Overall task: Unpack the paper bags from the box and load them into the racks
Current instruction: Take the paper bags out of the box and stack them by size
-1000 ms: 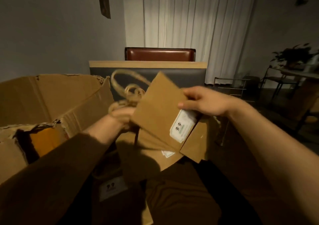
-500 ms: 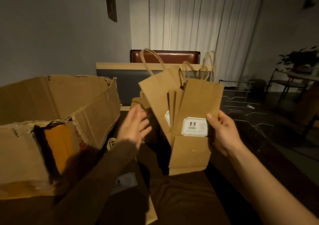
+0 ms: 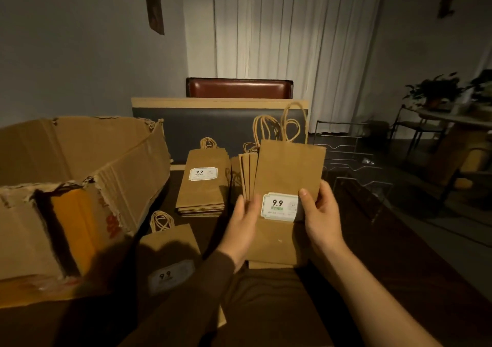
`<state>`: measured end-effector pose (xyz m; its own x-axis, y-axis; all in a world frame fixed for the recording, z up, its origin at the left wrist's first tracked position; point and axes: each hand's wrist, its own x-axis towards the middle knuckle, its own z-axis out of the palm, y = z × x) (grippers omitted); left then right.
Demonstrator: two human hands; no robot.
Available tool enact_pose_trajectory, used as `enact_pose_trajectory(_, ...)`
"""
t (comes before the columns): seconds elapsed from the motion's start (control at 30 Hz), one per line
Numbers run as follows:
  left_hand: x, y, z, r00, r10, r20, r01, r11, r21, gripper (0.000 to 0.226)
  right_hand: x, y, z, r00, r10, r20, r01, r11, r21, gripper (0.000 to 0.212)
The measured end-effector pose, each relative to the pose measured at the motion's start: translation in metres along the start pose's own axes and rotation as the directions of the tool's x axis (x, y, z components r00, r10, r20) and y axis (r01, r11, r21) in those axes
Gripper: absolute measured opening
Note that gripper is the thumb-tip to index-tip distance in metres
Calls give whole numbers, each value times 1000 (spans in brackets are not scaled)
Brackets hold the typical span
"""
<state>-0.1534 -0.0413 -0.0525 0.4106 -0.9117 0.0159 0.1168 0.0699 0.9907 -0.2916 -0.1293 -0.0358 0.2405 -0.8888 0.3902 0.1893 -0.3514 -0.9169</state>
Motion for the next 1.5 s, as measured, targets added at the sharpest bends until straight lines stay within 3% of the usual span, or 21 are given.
enact_pose_trajectory(0.07, -4, -19, 0, 999, 32, 17, -34, 985, 172, 88, -10, 11, -11, 999, 21, 28, -22, 999, 38, 41)
enact_pose_trajectory(0.17, -11, -37, -3, 998, 55, 29, -61, 941, 333, 70, -27, 27, -31, 972, 112, 207, -124, 991, 45, 62)
enact_pose_trajectory(0.23, -14, -37, -3, 999, 26, 42, -39, 940, 339, 70, -37, 34, -33, 953, 132, 273, -124, 991, -44, 56)
enact_pose_trajectory(0.43, -15, -35, -2, 1000, -6, -24, 14, 933, 359, 90, -35, 33, -23, 945, 170, 280, -148, 984, -97, 56)
enact_pose_trajectory(0.6, -24, -1, -36, 986, 90, -138, -31, 923, 384, 75, -21, 4, 22, 916, 235, 324, -228, 972, -62, 65)
enact_pose_trajectory(0.7, -39, 21, -68, 948, 95, -303, 34, 919, 394, 47, -28, -5, 61, 839, 364, 403, -413, 910, 38, 63)
enact_pose_trajectory(0.77, -56, 29, -95, 931, 91, -353, 107, 857, 504, 41, -40, -8, 85, 763, 440, 474, -506, 863, 14, 57)
enact_pose_trajectory(0.9, -98, 22, -140, 934, -26, -356, 214, 839, 500, 23, -74, 1, 115, 598, 587, 546, -546, 797, -259, 44)
enact_pose_trajectory(0.97, -107, 6, -157, 914, -90, -395, 250, 893, 373, 42, -92, 4, 121, 619, 604, 501, -422, 794, -437, 33)
enact_pose_trajectory(1.03, -103, -8, -171, 865, -210, -455, 288, 951, 109, 59, -104, 11, 128, 668, 602, 437, -335, 768, -546, 32)
enact_pose_trajectory(1.1, -101, -11, -175, 822, -295, -487, 291, 953, -86, 35, -112, 18, 132, 676, 597, 432, -242, 734, -635, 47)
enact_pose_trajectory(1.17, -97, -17, -178, 836, -306, -455, 287, 951, -113, 31, -115, 33, 132, 705, 573, 417, -203, 727, -656, 58)
enact_pose_trajectory(1.3, -96, -14, -165, 890, -288, -354, 270, 958, -100, 31, -130, 10, 119, 748, 523, 409, -270, 802, -533, 52)
enact_pose_trajectory(1.43, -111, -11, -129, 985, -70, -158, 51, 992, -118, 34, -135, 5, 90, 757, 533, 378, -397, 835, -382, 82)
enact_pose_trajectory(1.5, -117, -5, -108, 989, 88, -120, -96, 993, -66, 41, -131, -4, 69, 752, 525, 400, -466, 851, -241, 68)
